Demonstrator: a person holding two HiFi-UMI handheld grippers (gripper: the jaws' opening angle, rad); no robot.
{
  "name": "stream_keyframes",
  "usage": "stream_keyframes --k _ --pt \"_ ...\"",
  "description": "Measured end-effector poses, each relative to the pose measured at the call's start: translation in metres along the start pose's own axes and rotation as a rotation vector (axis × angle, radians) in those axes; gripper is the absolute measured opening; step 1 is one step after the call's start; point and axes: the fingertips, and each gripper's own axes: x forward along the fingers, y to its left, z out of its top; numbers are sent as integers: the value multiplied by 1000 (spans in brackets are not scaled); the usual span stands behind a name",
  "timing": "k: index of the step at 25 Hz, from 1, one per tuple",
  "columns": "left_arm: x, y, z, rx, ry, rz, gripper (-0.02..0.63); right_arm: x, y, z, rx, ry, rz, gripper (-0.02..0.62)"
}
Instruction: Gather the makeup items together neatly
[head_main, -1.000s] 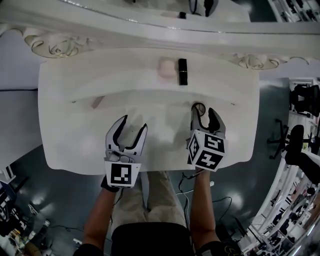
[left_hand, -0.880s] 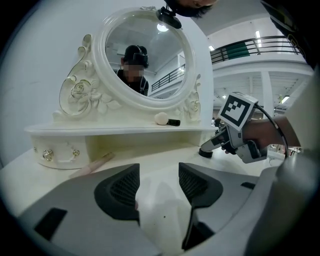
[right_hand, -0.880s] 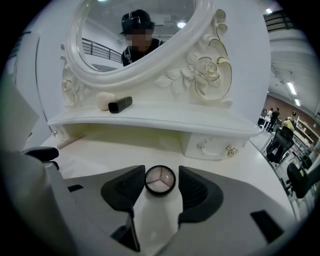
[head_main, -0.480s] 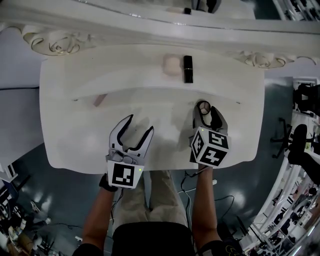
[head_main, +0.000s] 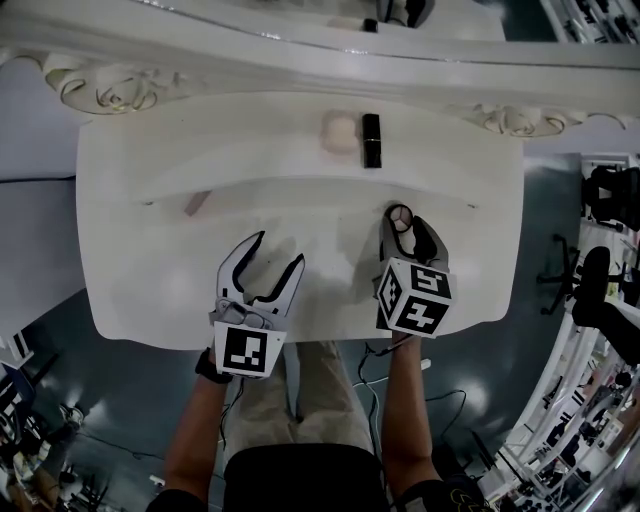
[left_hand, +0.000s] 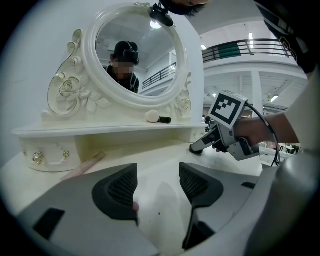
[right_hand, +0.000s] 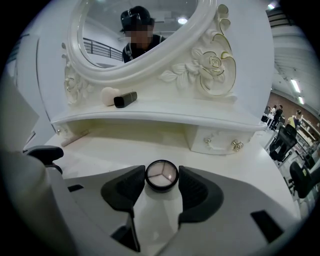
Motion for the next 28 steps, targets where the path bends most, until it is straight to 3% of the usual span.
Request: stream_keyframes --k 9,19,28 --pt "-1 1 0 -20 -7 14 261 -29 18 16 -36 -24 70 225" --pt "0 1 1 -30 -9 26 279 -53 24 65 -115 -99 114 225" --pt "-1 3 2 -30 -15 31 287 -33 27 121 -170 -170 137 225"
